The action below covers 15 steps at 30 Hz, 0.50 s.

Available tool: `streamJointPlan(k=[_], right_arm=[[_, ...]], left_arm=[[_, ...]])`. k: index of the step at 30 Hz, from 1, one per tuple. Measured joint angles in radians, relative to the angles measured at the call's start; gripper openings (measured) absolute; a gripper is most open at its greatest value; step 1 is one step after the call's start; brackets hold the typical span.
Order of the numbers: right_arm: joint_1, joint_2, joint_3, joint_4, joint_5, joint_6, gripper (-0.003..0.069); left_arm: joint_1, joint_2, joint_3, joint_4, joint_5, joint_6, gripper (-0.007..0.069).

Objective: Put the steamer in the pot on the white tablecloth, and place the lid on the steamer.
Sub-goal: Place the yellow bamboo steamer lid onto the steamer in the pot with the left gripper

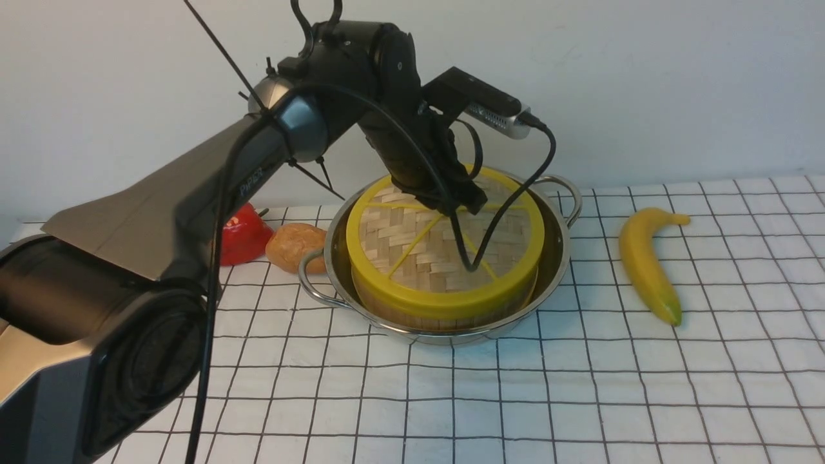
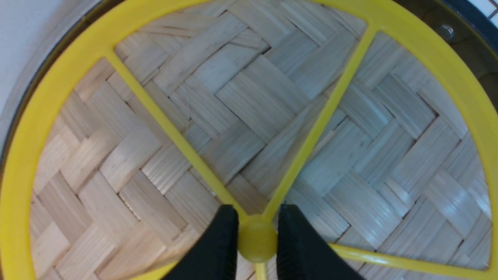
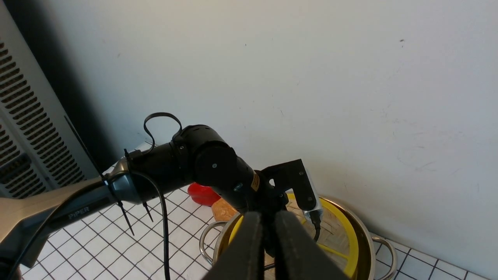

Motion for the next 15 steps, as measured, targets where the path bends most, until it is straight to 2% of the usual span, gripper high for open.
streamJointPlan(k=[1, 3, 5, 7, 9, 11, 15], right_arm=[[0.000, 0.000, 0.000, 0.000, 0.000, 0.000, 0.0065], [0.000, 0.000, 0.000, 0.000, 0.000, 0.000, 0.0066], [0.000, 0.000, 0.000, 0.000, 0.000, 0.000, 0.0067], [0.000, 0.000, 0.000, 0.000, 0.000, 0.000, 0.0069], [0.000, 0.000, 0.000, 0.000, 0.000, 0.000, 0.0071], [0.000, 0.000, 0.000, 0.000, 0.000, 0.000, 0.0071], [0.000, 0.000, 0.000, 0.000, 0.000, 0.001, 0.0071]], left_arm=[[0.000, 0.000, 0.000, 0.002, -0.002, 0.002, 0.0156], [0.000, 0.001, 0.000, 0.011, -0.012, 0.010, 0.0273], [0.000, 0.002, 0.000, 0.014, -0.013, 0.010, 0.0341], [0.001, 0.002, 0.000, 0.017, -0.018, 0.011, 0.0497], [0.001, 0.002, 0.000, 0.017, -0.036, 0.011, 0.0587], [0.001, 0.002, 0.000, 0.017, -0.042, 0.011, 0.0643], [0.001, -0.002, 0.000, 0.017, -0.043, 0.011, 0.0680]])
